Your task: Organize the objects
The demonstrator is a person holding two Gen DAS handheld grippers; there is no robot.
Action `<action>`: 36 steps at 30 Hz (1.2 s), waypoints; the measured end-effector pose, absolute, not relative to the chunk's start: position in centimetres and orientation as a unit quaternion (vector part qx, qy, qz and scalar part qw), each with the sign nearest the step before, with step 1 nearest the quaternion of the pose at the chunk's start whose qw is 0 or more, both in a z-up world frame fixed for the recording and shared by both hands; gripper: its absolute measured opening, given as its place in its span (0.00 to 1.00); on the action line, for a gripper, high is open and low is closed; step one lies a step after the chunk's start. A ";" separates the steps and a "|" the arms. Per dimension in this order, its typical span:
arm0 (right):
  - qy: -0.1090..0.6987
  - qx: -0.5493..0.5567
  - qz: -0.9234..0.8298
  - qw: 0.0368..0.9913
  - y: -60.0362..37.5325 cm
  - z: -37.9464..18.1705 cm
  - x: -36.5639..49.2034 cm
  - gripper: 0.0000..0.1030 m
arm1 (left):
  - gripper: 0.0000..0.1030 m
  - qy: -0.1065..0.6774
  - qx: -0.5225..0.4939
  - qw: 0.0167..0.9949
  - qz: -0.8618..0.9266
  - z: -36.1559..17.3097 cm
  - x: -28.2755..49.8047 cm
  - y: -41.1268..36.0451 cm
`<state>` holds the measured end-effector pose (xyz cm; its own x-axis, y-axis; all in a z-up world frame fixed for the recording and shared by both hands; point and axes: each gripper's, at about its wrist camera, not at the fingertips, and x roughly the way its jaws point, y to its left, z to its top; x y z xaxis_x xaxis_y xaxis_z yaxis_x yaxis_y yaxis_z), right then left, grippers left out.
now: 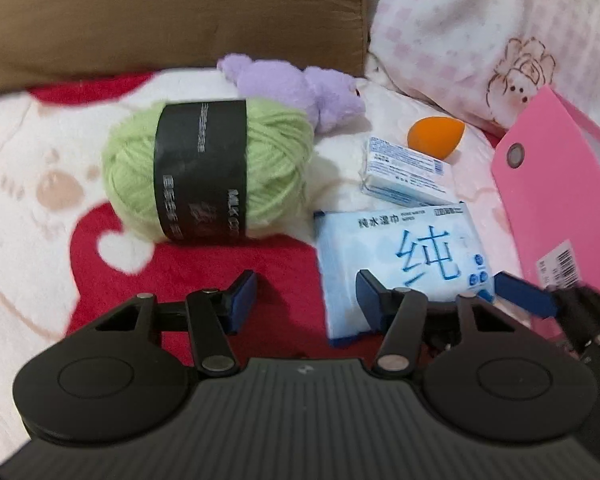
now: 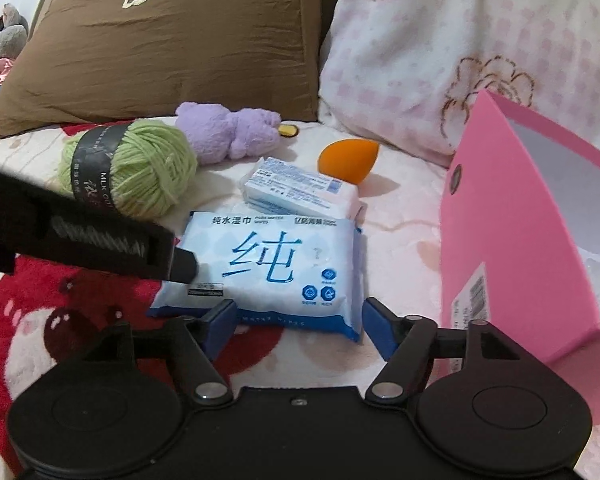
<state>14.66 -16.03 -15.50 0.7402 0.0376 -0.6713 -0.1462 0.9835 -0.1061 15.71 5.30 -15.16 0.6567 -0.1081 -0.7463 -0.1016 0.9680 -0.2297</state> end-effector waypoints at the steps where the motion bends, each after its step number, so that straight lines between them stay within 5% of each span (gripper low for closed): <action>1: 0.357 -0.076 0.051 0.930 -16.0 -15.5 14.7 0.72 | 0.52 0.415 -0.134 0.900 -0.003 -15.3 15.8 5.5; 13: 0.368 -0.065 0.096 0.922 -16.7 -16.1 15.4 0.77 | 0.50 0.394 -0.124 0.910 -0.025 -15.6 16.1 4.8; 18: 0.362 -0.075 0.103 0.923 -16.4 -16.2 15.1 0.79 | 0.36 0.406 -0.185 0.893 -0.057 -15.7 16.3 5.7; 23: 0.363 -0.092 0.117 0.920 -15.9 -15.9 14.4 0.81 | 0.35 0.417 -0.241 0.874 -0.065 -16.4 16.4 6.8; 36: 0.406 -0.021 0.174 0.897 -16.7 -14.8 11.5 0.81 | 0.35 0.494 -0.190 0.845 -0.081 -14.5 15.2 6.2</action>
